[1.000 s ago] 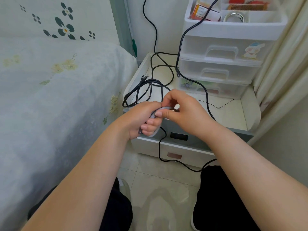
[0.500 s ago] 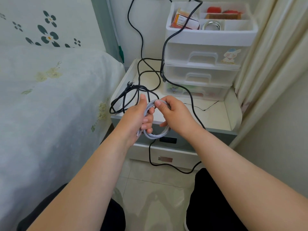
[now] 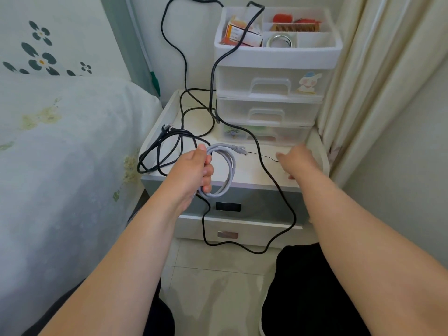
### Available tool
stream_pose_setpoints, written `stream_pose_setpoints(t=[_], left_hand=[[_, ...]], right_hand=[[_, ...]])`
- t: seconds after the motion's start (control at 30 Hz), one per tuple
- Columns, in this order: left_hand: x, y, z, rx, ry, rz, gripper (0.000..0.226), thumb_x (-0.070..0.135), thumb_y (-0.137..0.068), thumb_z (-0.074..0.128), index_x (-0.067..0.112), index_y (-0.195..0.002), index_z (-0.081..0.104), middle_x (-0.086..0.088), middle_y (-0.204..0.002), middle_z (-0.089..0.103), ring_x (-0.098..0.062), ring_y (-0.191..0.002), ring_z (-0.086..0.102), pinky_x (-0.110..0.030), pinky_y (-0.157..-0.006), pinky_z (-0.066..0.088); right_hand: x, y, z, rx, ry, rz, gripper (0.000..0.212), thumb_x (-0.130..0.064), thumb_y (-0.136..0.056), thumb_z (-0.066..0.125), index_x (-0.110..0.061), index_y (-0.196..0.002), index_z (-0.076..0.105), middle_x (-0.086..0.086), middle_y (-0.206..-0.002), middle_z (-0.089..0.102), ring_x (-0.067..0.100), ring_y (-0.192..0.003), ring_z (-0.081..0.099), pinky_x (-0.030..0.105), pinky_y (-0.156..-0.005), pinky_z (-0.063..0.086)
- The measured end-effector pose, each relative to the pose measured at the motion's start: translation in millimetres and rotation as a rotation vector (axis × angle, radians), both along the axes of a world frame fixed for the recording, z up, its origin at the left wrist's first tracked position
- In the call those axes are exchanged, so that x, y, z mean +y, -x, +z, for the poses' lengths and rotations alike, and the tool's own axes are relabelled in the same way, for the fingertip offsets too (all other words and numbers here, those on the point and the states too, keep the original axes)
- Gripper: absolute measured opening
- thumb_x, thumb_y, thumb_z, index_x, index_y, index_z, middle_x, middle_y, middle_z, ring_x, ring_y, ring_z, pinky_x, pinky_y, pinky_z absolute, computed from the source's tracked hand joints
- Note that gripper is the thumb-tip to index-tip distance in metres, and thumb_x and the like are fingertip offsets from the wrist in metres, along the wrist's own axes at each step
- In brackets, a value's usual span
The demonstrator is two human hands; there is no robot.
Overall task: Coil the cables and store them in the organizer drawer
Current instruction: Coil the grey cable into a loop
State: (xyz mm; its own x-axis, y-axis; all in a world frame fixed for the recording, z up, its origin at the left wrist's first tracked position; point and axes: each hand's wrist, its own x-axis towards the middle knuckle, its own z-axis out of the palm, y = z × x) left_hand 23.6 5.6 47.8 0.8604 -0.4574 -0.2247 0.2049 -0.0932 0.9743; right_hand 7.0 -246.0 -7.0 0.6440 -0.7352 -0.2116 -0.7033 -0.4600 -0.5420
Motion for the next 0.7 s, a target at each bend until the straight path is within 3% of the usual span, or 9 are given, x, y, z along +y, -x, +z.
stream_pose_setpoints(t=[0.1,0.2,0.27,0.33,0.43,0.5,0.6,0.7], left_hand=[[1,-1,-2,-0.011,-0.001,0.004,0.038,0.037,-0.104,0.028,0.016,-0.075,0.042,0.006,-0.051,0.031,-0.009,-0.04,0.027,-0.026,-0.046,0.039],[2,-2,-5,0.008,0.017,0.032,0.036,0.034,-0.105,0.028,0.016,-0.077,0.041,0.004,-0.053,0.031,-0.011,-0.045,0.029,-0.029,-0.051,0.044],[2,-4,-6,0.009,0.023,0.047,0.035,0.035,-0.105,0.028,0.015,-0.078,0.042,0.003,-0.055,0.033,-0.011,-0.046,0.032,-0.03,-0.054,0.046],[2,-4,-8,-0.002,0.015,0.058,0.036,0.036,-0.104,0.029,0.015,-0.079,0.043,0.003,-0.056,0.034,-0.011,-0.046,0.035,-0.031,-0.057,0.05],[4,-5,-10,-0.021,0.014,0.081,0.036,0.035,-0.105,0.029,0.014,-0.079,0.044,0.002,-0.057,0.034,-0.01,-0.045,0.036,-0.035,-0.062,0.056],[6,-5,-9,-0.04,0.02,0.108,0.036,0.035,-0.104,0.029,0.014,-0.08,0.044,0.002,-0.058,0.033,-0.01,-0.046,0.036,-0.037,-0.066,0.057],[8,-7,-7,-0.057,0.028,0.146,0.036,0.035,-0.105,0.028,0.014,-0.08,0.044,0.001,-0.058,0.032,-0.012,-0.047,0.034,-0.038,-0.066,0.056],[9,-8,-6,-0.081,0.013,0.154,0.036,0.035,-0.105,0.027,0.014,-0.08,0.043,0.001,-0.058,0.032,-0.013,-0.048,0.033,-0.036,-0.063,0.055]], right_hand=[[-5,1,-20,0.235,0.127,0.066,0.047,-0.03,-0.09,0.049,0.0,-0.125,0.047,0.017,-0.127,0.052,0.03,-0.119,0.05,0.036,-0.09,0.047],[-1,-4,-23,0.264,0.127,0.092,0.032,-0.008,-0.086,0.046,0.0,-0.115,0.057,0.016,-0.12,0.059,0.032,-0.114,0.055,0.034,-0.089,0.047],[1,-5,-20,0.295,0.1,0.106,0.015,0.002,-0.084,0.046,-0.001,-0.091,0.059,0.015,-0.107,0.064,0.032,-0.107,0.06,0.031,-0.08,0.047],[-1,-4,-19,0.318,0.077,0.099,0.018,0.004,-0.084,0.045,-0.005,-0.07,0.047,0.015,-0.093,0.064,0.031,-0.093,0.063,0.028,-0.069,0.043],[-4,-2,-15,0.329,0.055,0.077,0.022,0.001,-0.088,0.04,-0.005,-0.068,0.044,0.01,-0.045,0.062,0.026,-0.055,0.06,0.024,-0.051,0.038],[-7,1,-9,0.359,0.024,0.076,0.023,0.0,-0.091,0.035,-0.005,-0.071,0.044,0.009,-0.03,0.051,0.021,-0.027,0.052,0.023,-0.046,0.036],[-8,7,-2,0.347,0.011,0.101,0.023,0.002,-0.091,0.032,-0.004,-0.071,0.041,0.011,-0.035,0.053,0.02,-0.019,0.045,0.024,-0.043,0.034],[-8,10,2,0.308,0.018,0.074,0.022,0.004,-0.089,0.033,-0.001,-0.07,0.043,0.016,-0.051,0.053,0.022,-0.038,0.048,0.024,-0.045,0.035]])
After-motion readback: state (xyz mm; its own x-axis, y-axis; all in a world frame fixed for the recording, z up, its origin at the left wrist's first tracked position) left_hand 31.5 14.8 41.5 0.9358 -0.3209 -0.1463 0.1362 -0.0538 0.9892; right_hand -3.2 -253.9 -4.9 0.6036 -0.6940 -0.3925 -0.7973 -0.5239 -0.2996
